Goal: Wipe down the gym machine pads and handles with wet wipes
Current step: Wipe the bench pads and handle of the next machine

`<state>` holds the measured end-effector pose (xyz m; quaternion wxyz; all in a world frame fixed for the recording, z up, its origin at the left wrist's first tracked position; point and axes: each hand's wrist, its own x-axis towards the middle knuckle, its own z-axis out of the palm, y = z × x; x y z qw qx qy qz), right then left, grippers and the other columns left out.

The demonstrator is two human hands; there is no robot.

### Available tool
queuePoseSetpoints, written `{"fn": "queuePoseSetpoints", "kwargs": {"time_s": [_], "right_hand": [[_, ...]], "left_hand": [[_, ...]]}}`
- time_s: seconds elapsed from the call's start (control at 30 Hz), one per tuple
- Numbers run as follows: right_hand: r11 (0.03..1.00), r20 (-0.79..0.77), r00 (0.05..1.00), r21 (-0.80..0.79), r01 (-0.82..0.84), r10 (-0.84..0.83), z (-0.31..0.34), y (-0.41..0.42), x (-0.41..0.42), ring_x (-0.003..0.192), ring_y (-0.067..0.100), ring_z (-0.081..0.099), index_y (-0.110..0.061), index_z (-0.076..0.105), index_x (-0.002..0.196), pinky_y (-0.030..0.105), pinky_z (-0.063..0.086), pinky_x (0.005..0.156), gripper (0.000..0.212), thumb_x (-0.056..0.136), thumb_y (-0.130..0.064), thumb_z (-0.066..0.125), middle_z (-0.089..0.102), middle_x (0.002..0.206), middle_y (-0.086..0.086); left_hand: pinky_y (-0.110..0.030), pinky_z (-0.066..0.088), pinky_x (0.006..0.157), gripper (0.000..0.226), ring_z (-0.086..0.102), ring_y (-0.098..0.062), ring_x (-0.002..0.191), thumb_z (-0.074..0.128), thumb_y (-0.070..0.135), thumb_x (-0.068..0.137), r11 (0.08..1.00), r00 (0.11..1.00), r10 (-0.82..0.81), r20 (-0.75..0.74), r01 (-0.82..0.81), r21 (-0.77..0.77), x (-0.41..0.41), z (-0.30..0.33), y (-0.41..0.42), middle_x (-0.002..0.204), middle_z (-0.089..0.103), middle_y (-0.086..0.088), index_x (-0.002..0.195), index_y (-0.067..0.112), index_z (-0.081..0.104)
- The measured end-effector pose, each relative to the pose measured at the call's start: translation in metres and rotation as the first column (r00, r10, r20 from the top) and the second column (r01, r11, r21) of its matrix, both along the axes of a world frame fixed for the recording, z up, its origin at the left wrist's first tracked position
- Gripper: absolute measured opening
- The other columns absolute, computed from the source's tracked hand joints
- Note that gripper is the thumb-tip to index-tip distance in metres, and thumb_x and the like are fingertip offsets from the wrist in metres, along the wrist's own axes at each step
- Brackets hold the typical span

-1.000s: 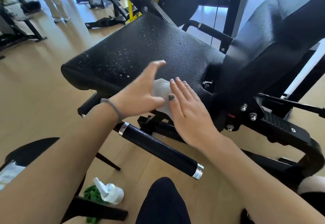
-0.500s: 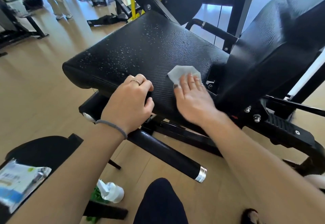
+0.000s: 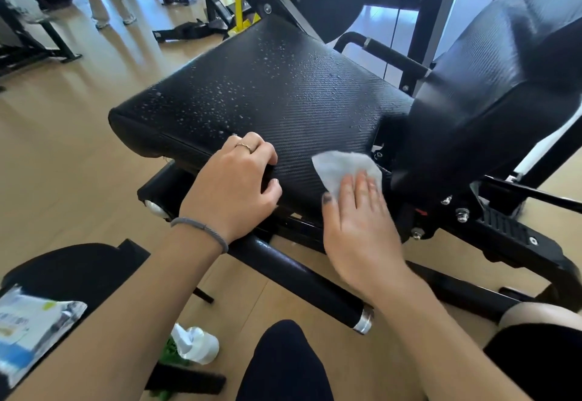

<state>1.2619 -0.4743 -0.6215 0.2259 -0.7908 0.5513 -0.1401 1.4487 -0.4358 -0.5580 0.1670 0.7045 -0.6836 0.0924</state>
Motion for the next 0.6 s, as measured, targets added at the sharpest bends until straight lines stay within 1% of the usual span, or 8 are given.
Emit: {"fn": "queuePoseSetpoints", "kwargs": {"time_s": [0.07,0.17,0.23,0.27,0.33,0.43,0.5,0.6], "right_hand": [[0.998,-0.047,0.997,-0.019,0.06,-0.061,-0.005,0.02,-0.018,0.156,0.018,-0.01,-0.013,0.001,0.163,0.034,-0.007,0.126,0.071,0.104,-0.052,0.01,-0.007,0.17,0.007],[0.976,-0.052,0.975,-0.006,0.218,-0.218,-0.002,0.001,-0.014,0.155,0.031,0.012,-0.003,0.01,0.161,0.043,0.006,0.127,0.075,0.104,-0.052,0.015,0.013,0.168,0.018],[0.965,-0.029,0.967,0.059,0.256,-0.254,0.004,-0.023,0.009,0.156,0.031,0.007,-0.001,0.008,0.16,0.044,0.005,0.127,0.075,0.106,-0.052,0.015,0.007,0.168,0.02],[0.975,-0.016,0.977,0.065,0.211,-0.211,0.008,-0.032,0.022,0.157,0.029,0.001,-0.001,0.007,0.161,0.043,0.001,0.127,0.074,0.106,-0.051,0.014,0.002,0.169,0.019],[1.0,0.024,1.0,-0.002,-0.006,0.006,0.017,-0.039,0.041,0.157,0.021,-0.008,-0.008,0.007,0.162,0.038,-0.007,0.127,0.066,0.108,-0.045,0.011,-0.003,0.17,0.011],[0.948,0.027,0.95,-0.079,-0.307,0.31,0.02,-0.018,0.027,0.153,0.005,-0.018,-0.022,0.001,0.162,0.028,-0.012,0.125,0.058,0.108,-0.043,0.007,-0.011,0.169,-0.006],[0.959,-0.012,0.966,-0.111,-0.259,0.259,0.008,-0.001,-0.003,0.151,0.001,-0.02,-0.029,-0.003,0.161,0.028,-0.01,0.125,0.06,0.105,-0.048,0.001,-0.014,0.167,-0.01],[0.998,0.004,0.999,-0.035,-0.043,0.043,0.003,-0.014,-0.017,0.155,0.008,-0.012,-0.03,0.006,0.162,0.032,-0.001,0.126,0.063,0.103,-0.05,0.004,-0.007,0.17,-0.005]], "left_hand": [[-0.033,0.051,0.089,0.023,0.049,-0.017,0.107,0.06,0.032,0.09,1.0,1.0,-0.005,0.002,0.005,0.001,0.001,-0.001,0.001,0.114,0.054,0.005,0.11,0.02,0.059],[-0.033,0.051,0.089,0.023,0.049,-0.017,0.106,0.061,0.031,0.089,1.0,1.0,0.0,-0.024,0.0,-0.012,0.001,-0.001,0.0,0.113,0.054,0.006,0.109,0.02,0.06],[-0.032,0.051,0.087,0.023,0.049,-0.016,0.107,0.062,0.032,0.088,1.0,0.999,0.009,-0.038,-0.01,-0.016,0.001,0.0,0.0,0.113,0.055,0.007,0.108,0.021,0.061],[-0.031,0.051,0.087,0.022,0.049,-0.016,0.107,0.062,0.032,0.088,1.0,0.999,0.013,-0.041,-0.014,-0.017,0.001,0.0,0.0,0.112,0.055,0.007,0.108,0.021,0.061],[-0.032,0.051,0.087,0.021,0.049,-0.016,0.106,0.062,0.031,0.088,1.0,0.999,0.021,-0.046,-0.022,-0.022,0.0,0.0,0.0,0.111,0.056,0.007,0.107,0.021,0.062],[-0.033,0.052,0.086,0.02,0.049,-0.014,0.106,0.061,0.028,0.089,0.999,0.997,0.026,-0.067,-0.028,-0.034,0.002,0.0,0.0,0.112,0.056,0.008,0.108,0.021,0.063],[-0.033,0.052,0.085,0.019,0.049,-0.013,0.108,0.062,0.028,0.09,0.999,0.996,0.029,-0.086,-0.032,-0.032,0.002,-0.001,0.001,0.113,0.056,0.01,0.108,0.022,0.063],[-0.035,0.052,0.086,0.018,0.049,-0.013,0.108,0.061,0.028,0.09,0.998,0.994,0.041,-0.099,-0.045,-0.038,0.002,-0.002,0.0,0.112,0.056,0.012,0.107,0.023,0.063]]}}
